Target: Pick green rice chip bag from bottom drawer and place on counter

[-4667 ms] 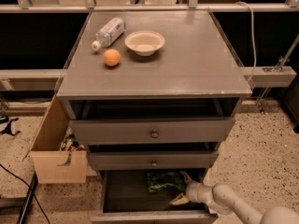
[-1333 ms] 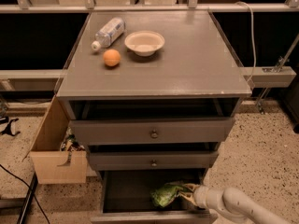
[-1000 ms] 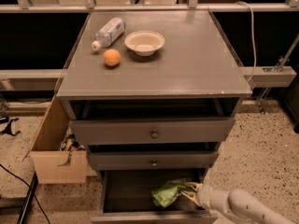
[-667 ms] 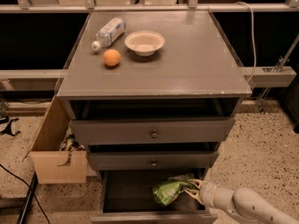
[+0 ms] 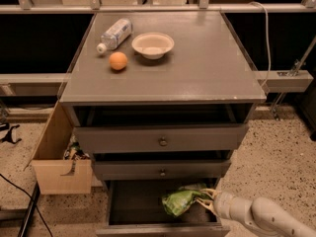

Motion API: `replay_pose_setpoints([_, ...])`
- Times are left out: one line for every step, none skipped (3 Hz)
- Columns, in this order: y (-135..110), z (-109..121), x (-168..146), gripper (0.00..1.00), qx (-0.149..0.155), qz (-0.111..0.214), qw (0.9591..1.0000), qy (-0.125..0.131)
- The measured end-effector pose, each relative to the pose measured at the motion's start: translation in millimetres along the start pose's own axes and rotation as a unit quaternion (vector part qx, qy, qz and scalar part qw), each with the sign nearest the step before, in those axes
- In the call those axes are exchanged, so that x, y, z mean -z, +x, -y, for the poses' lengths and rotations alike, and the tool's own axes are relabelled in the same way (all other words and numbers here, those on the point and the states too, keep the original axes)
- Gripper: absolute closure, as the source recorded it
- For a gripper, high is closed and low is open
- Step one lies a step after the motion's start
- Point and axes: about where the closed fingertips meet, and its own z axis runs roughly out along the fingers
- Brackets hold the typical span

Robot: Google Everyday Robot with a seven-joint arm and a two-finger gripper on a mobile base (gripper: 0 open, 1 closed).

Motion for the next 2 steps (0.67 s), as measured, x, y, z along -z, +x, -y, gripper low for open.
replay_pose_setpoints([-24,3,31,1.0,-0.014,0.014,0.9998,0.0])
replay_pose_setpoints([-58,10,77,1.0,-0.018,0.023,0.9995,0.011])
